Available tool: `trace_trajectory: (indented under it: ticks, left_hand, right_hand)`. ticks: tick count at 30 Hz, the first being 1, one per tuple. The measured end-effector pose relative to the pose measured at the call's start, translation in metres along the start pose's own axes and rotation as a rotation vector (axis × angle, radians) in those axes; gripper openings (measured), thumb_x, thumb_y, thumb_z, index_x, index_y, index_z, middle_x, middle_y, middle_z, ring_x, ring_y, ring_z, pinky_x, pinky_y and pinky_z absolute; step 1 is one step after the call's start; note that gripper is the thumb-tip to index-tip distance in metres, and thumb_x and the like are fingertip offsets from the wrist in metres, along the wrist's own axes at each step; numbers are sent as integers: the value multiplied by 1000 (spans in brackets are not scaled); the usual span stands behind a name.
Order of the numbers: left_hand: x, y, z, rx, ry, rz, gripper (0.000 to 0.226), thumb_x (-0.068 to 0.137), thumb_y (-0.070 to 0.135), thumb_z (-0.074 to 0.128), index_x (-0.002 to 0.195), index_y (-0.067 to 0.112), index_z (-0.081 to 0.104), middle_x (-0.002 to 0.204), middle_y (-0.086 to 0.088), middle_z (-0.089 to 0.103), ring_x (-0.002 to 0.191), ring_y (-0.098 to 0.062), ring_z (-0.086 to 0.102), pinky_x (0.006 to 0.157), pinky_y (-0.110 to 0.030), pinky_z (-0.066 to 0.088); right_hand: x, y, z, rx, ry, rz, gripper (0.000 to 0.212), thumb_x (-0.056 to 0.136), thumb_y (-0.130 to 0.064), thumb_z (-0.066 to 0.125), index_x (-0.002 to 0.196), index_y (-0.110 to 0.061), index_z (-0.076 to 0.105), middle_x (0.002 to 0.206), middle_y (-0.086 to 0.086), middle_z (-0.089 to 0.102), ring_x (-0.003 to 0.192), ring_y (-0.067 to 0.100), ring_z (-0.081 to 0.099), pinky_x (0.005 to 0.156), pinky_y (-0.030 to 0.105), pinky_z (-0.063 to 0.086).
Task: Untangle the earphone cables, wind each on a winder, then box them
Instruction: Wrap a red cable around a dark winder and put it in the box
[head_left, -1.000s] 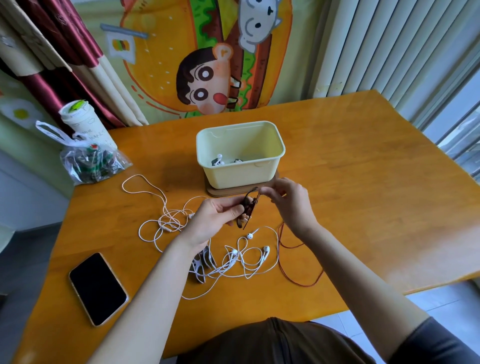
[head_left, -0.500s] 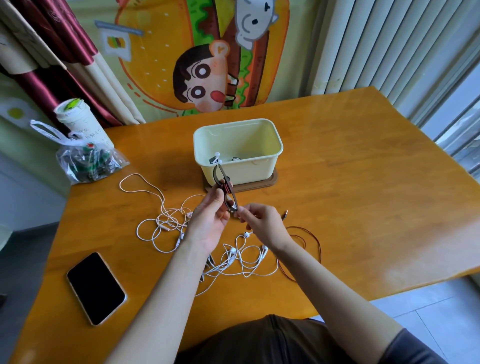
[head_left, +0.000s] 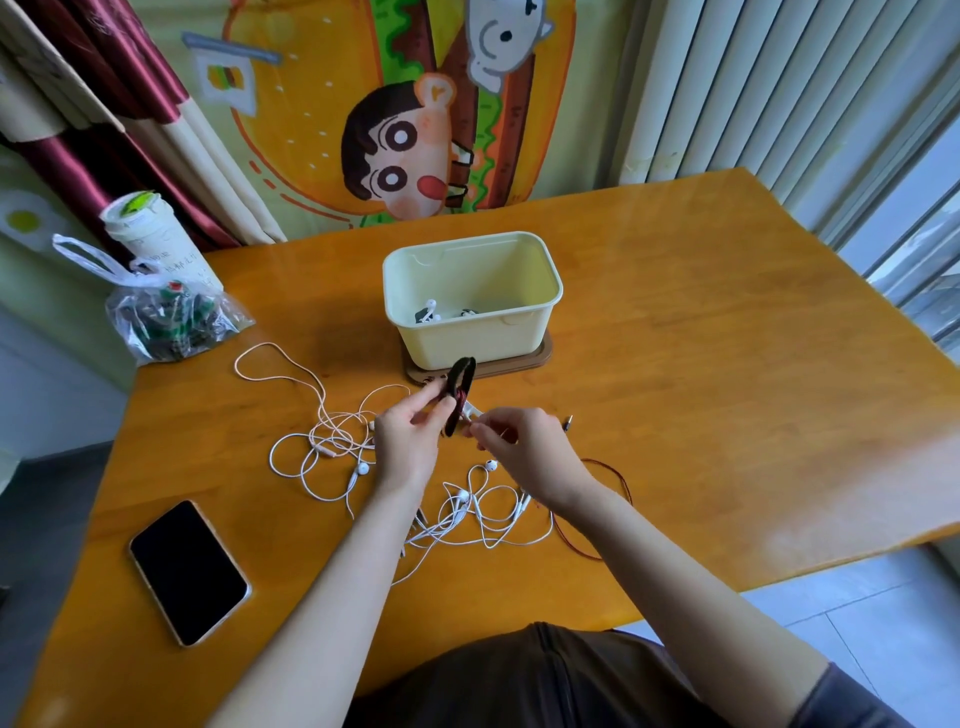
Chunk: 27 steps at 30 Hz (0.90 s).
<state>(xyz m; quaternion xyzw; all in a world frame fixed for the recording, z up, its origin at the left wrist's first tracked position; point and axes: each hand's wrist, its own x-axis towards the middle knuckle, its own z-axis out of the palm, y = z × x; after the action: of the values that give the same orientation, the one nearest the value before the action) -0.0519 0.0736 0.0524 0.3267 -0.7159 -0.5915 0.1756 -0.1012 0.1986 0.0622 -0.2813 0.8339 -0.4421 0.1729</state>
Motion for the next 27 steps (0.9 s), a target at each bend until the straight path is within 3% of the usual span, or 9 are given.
trace_trajectory:
  ticks: [3,6,10,13,16,18,20,24,27]
  left_hand:
    - [0,-5,-5,176,-74,78,33,90,10,62,123,11,63,123,-3,64,114,-18,56,88,-19,42]
    - [-2,-3,-6,249,-155,161,33,88,9,63,122,11,63,116,4,62,100,-14,57,70,-1,41]
    - [-2,7,-4,252,-261,207,33,88,7,64,120,13,64,107,10,59,83,-5,57,67,1,41]
    - [2,9,-9,146,-362,160,35,87,9,64,120,21,61,112,9,62,98,-10,59,79,-4,43]
    - [0,11,-10,-37,-434,91,32,86,10,64,113,27,63,112,10,66,109,-2,59,93,-15,44]
    - [-2,16,-6,-187,-411,34,30,87,11,62,110,28,65,102,11,71,90,6,61,77,-12,46]
    - [-1,21,-2,-333,-353,-37,28,87,13,60,109,28,67,94,13,72,80,1,58,67,-15,42]
    - [2,28,6,-578,-304,-163,27,93,13,52,116,22,63,98,7,68,80,-5,49,65,-20,34]
    - [2,28,11,-611,-263,-216,26,93,16,51,115,24,63,102,6,66,80,-5,50,66,-21,33]
  right_hand:
    - [7,1,-18,-103,109,-51,16,93,-21,57,95,-11,70,86,-4,63,76,12,58,70,23,49]
    - [18,5,-33,-131,179,-94,11,90,-19,60,91,-11,68,88,-3,62,79,10,55,67,13,44]
    - [27,6,-43,-113,230,-106,8,88,-14,63,88,-10,70,84,-4,60,72,4,50,64,7,38]
    - [30,8,-50,-68,222,-102,9,88,-15,64,87,-10,70,75,-14,57,67,-2,51,63,4,38]
    - [31,10,-50,-12,180,-61,8,88,-19,63,85,-13,68,69,-11,57,63,2,52,59,9,41]
    - [31,10,-47,52,155,-37,9,88,-22,63,81,-17,65,66,-10,58,59,2,53,58,12,43]
    - [29,8,-42,171,110,2,14,90,-23,61,78,-17,64,64,-10,58,55,-1,52,56,13,43]
    - [20,5,-25,401,-27,127,19,93,-21,57,76,-14,63,70,3,58,58,7,49,53,15,41]
    - [14,6,-14,456,-23,184,22,94,-15,55,73,-16,62,67,0,59,54,5,48,52,15,39]
